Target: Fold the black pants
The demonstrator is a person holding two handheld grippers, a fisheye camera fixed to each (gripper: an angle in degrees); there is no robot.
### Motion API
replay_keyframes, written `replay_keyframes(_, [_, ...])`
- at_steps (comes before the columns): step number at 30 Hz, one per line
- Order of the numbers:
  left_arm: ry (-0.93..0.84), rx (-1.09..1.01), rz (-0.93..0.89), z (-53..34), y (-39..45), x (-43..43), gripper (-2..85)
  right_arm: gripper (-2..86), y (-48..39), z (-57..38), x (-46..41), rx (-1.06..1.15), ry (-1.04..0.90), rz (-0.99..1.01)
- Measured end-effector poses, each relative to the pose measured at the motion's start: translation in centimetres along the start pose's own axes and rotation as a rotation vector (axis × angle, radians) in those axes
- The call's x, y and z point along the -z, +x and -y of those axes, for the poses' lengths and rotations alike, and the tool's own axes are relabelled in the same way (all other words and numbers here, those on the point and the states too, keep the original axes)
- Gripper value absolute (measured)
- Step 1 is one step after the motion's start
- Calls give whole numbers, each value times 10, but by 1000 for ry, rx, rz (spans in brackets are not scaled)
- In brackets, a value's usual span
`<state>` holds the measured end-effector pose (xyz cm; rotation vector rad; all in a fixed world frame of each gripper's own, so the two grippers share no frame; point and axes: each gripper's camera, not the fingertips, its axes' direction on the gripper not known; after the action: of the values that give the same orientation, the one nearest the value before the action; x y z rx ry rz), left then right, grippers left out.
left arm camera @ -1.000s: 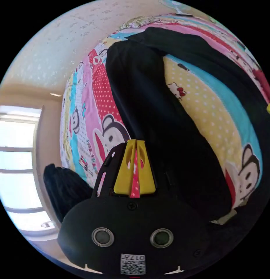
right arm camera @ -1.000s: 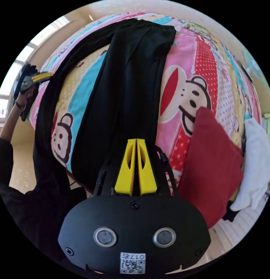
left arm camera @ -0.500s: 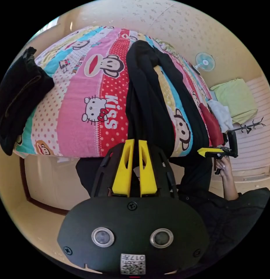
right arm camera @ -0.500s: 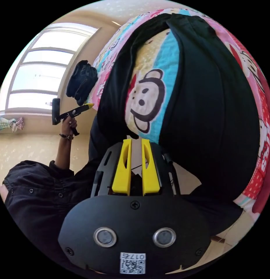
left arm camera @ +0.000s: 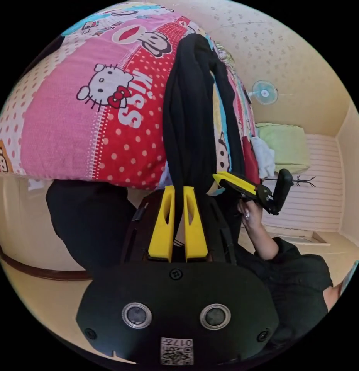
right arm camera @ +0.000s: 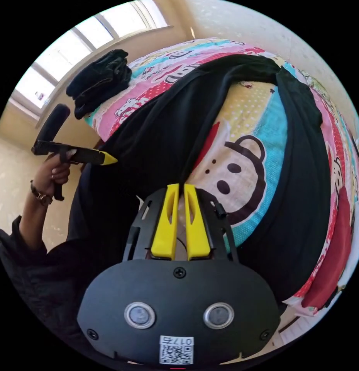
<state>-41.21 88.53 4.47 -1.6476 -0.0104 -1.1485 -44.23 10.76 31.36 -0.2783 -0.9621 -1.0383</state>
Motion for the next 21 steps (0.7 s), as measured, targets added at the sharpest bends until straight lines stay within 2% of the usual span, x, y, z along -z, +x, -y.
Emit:
replay_keyframes(2, [19,-77,-42,-14,11,25,40,24,10,-18,22,-12,-5,213])
replay_keyframes(5, [67,-177,-79,-41,28,75,31,16,20,-53,59,-23,74,409])
replay_keyframes(9, [65,-154,-39,-60,19,104,12,10,24,-88,79,-11,132,475])
replay_keyframes(11, [-21,-77,22,-56,5,83,12,9,31,-96,53,-38,40,484])
replay_keyframes(13, [-92,59,211,-55,-11,56,22,8,42,-103,32,-119,-74,456])
replay_keyframes(15, [-137,109,275,-62,-13,47,42,10,57,-122,40,-164,-20,465])
replay_keyframes(18, [-91,107,286,-81,-3,51,76,23,104,-169,72,-330,75,411])
replay_keyframes(21, [-99,123,313,-93,5,54,87,51,155,-224,108,-483,161,225])
